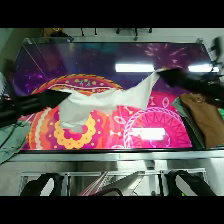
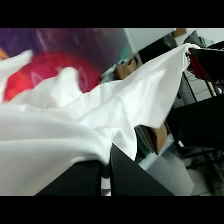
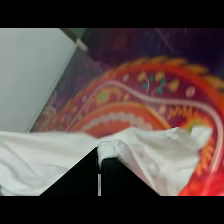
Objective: Fold the shirts.
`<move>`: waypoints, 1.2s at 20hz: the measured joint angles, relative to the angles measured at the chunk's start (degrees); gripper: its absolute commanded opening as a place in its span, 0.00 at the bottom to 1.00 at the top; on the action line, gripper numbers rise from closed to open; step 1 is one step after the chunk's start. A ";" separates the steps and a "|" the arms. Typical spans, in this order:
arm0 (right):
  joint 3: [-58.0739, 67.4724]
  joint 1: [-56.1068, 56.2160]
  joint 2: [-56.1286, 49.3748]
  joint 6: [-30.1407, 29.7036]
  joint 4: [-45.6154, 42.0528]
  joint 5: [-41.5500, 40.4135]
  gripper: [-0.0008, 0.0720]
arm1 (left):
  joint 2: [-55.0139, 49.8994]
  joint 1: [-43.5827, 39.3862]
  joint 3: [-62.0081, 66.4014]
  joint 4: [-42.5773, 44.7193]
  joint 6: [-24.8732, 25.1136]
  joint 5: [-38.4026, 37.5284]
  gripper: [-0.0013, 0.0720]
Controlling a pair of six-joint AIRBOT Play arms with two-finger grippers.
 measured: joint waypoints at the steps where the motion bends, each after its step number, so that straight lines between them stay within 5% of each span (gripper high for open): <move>1: 3.37 -1.38 1.51 0.09 0.15 0.63 0.03 | 1.90 0.37 3.85 -0.04 -0.96 -0.26 0.04; 7: 20.55 -5.60 5.70 0.63 0.02 2.10 0.03 | 7.54 1.16 22.45 2.21 -4.52 -1.20 0.04; 12: 23.08 -6.21 3.50 0.85 -2.93 2.62 0.03 | 3.32 -0.24 25.05 7.56 -5.70 -2.86 0.04; 19: 8.68 -4.48 -13.73 -1.60 -4.39 1.53 0.04 | -21.11 -10.12 16.61 9.51 5.18 5.99 0.04; 20: 6.38 -3.85 -17.53 -2.40 -4.39 0.31 0.04 | -26.12 -10.71 16.74 9.55 6.19 7.17 0.15; 21: 4.76 -3.23 -21.22 -3.10 -4.48 -0.81 0.07 | -30.95 -10.93 17.64 9.53 6.95 7.58 0.74; 22: 3.54 -2.64 -25.14 -3.89 -4.46 -1.75 0.27 | -36.33 -10.84 19.41 9.49 7.54 7.45 0.97; 23: 2.67 -2.12 -28.96 -4.66 -4.26 -2.89 0.42 | -41.22 -10.43 21.68 9.46 7.69 6.71 0.97; 24: 2.16 -1.86 -31.89 -5.22 -3.93 -3.23 0.43 | -45.42 -9.79 24.22 9.44 7.41 5.46 0.97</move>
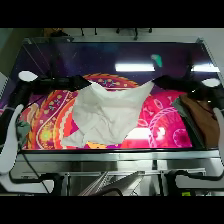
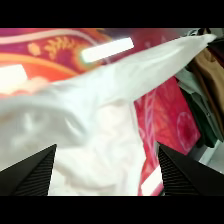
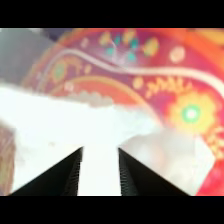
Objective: Fold the shirts.
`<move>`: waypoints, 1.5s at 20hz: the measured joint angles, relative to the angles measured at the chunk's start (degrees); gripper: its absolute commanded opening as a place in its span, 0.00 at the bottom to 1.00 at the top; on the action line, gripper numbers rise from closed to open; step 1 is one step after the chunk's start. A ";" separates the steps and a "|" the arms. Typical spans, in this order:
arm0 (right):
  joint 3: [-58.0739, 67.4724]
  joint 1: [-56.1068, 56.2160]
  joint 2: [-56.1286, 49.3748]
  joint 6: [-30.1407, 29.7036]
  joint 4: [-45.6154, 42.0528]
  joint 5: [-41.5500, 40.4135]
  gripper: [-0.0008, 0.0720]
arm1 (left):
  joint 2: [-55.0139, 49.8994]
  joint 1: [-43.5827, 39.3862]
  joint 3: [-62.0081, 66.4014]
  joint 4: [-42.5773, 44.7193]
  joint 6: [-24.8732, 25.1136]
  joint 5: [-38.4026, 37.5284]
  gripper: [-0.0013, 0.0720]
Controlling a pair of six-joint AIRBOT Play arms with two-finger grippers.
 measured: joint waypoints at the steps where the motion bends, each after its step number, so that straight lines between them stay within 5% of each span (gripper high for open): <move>1: -0.28 0.13 -2.36 -0.26 0.24 -0.44 0.43 | -3.76 0.83 2.71 -0.17 -0.66 -1.66 0.97; 4: -0.63 -1.03 -4.96 -0.87 0.42 0.96 0.43 | -11.23 4.44 10.45 0.20 -3.23 -7.30 0.82; 8: -3.04 -3.72 -0.85 3.76 -5.09 6.82 0.44 | -13.42 8.90 15.98 5.22 -6.27 -16.46 0.83; 10: -8.61 -3.48 3.39 7.08 -9.38 8.44 0.65 | -11.96 10.05 14.84 7.30 -7.10 -19.41 0.83; 12: -16.81 -1.77 8.02 8.98 -11.76 7.87 0.65 | -9.81 10.69 11.93 8.66 -7.54 -20.85 0.83; 18: -32.33 8.81 13.29 10.75 -12.04 -6.51 0.64 | -3.39 11.34 1.03 10.21 -7.50 -20.20 0.83; 22: -33.20 13.20 10.54 5.11 -5.79 -15.04 0.64 | -1.86 11.45 -2.36 10.58 -6.82 -19.41 0.83; 23: -32.65 13.73 9.31 3.34 -3.56 -16.11 0.59 | -1.73 11.52 -2.69 10.58 -6.64 -19.34 0.83; 26: -29.99 14.53 4.74 -0.83 -0.17 -18.29 0.06 | -1.49 11.63 -3.23 10.58 -6.10 -19.21 0.83; 30: -22.58 14.16 0.33 -3.98 -0.04 -18.38 0.04 | -1.40 11.63 -3.52 10.60 -5.55 -19.43 0.83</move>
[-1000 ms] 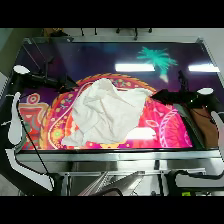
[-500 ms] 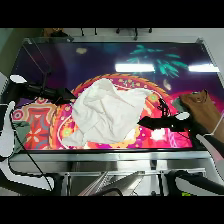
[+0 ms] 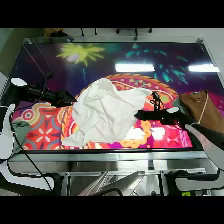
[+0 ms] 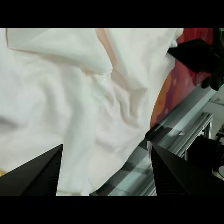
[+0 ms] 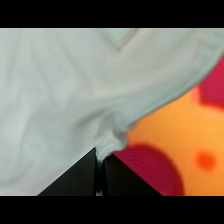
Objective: Fold the shirts.
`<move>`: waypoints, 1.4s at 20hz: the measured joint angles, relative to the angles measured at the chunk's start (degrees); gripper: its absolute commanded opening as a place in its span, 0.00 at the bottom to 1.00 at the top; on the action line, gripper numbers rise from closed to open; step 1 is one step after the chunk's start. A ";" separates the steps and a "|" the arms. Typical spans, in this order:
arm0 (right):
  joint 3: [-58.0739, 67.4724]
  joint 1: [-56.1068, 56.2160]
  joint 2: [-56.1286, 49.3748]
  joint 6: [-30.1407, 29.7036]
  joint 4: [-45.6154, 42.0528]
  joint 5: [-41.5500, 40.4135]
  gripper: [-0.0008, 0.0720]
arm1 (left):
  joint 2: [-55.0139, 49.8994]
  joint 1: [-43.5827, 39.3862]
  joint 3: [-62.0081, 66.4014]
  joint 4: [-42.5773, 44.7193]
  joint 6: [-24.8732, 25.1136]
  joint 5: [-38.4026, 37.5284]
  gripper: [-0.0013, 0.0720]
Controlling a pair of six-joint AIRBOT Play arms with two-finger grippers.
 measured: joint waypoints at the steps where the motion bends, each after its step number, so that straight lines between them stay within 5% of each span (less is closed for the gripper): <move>1: 3.41 -0.94 -0.55 -0.11 -0.44 -0.26 0.04 | 0.00 0.00 0.00 0.02 0.00 -0.26 0.83; 7: 32.02 -11.52 -11.56 4.68 -6.45 1.62 0.04 | 0.00 -1.88 -0.04 0.07 0.00 -2.51 0.83; 8: 35.67 -12.57 -13.90 5.60 -6.78 2.67 0.11 | 0.00 -3.04 -0.04 0.07 -0.02 -2.80 0.83; 9: 39.36 -13.51 -16.72 6.78 -7.04 3.82 0.35 | 0.00 -4.35 -0.04 0.07 -0.02 -2.78 0.83; 10: 41.83 -14.08 -19.06 7.54 -7.37 5.11 0.41 | 0.00 -6.01 -0.04 0.04 -0.02 -2.73 0.83; 15: 47.87 -16.83 -23.08 11.06 -9.42 13.73 0.41 | 0.00 -14.69 -0.04 0.22 -0.24 0.42 0.83; 21: 42.82 -22.91 -15.45 20.04 -22.10 28.30 0.43 | -0.72 -24.98 -0.07 6.62 -3.98 7.04 0.83; 23: 36.37 -24.20 -10.58 21.53 -24.33 30.58 0.75 | -2.08 -28.28 -0.07 7.61 -5.70 8.68 0.83; 28: 14.75 -23.41 1.18 23.21 -24.55 30.14 0.78 | -5.68 -34.27 -0.07 8.35 -9.33 13.05 0.83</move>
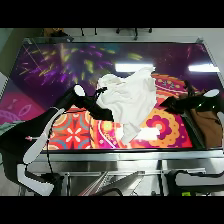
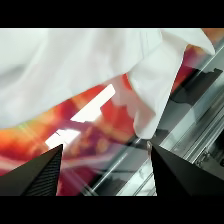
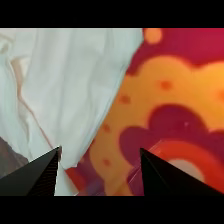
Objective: Fold the shirts.
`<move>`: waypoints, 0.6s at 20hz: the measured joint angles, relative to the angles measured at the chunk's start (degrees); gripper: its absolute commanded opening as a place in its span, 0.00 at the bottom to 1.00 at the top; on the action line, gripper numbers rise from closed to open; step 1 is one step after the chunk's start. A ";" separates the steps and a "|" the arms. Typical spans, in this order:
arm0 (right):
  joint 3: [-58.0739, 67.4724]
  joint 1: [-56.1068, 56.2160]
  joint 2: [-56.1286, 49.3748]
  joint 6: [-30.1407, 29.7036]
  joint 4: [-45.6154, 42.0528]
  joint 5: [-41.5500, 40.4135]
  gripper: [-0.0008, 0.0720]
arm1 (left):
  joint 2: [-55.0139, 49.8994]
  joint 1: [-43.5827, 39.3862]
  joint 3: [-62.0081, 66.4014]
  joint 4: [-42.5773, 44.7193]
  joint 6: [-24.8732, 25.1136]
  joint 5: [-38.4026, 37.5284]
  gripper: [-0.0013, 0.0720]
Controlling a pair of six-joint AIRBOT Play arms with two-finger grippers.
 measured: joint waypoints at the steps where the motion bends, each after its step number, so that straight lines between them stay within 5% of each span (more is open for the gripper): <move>1: -3.52 1.01 1.11 -0.02 1.05 -1.29 0.78 | -0.35 -0.61 0.00 0.00 -0.50 0.90 0.83; 8: -14.14 12.57 -0.04 -3.50 11.78 -13.38 0.73 | -2.93 -4.22 0.00 0.04 -6.10 8.04 0.84; 12: -14.99 15.72 -2.03 -8.37 18.34 -18.49 0.18 | -5.16 -6.40 0.04 -0.48 -9.66 11.54 0.84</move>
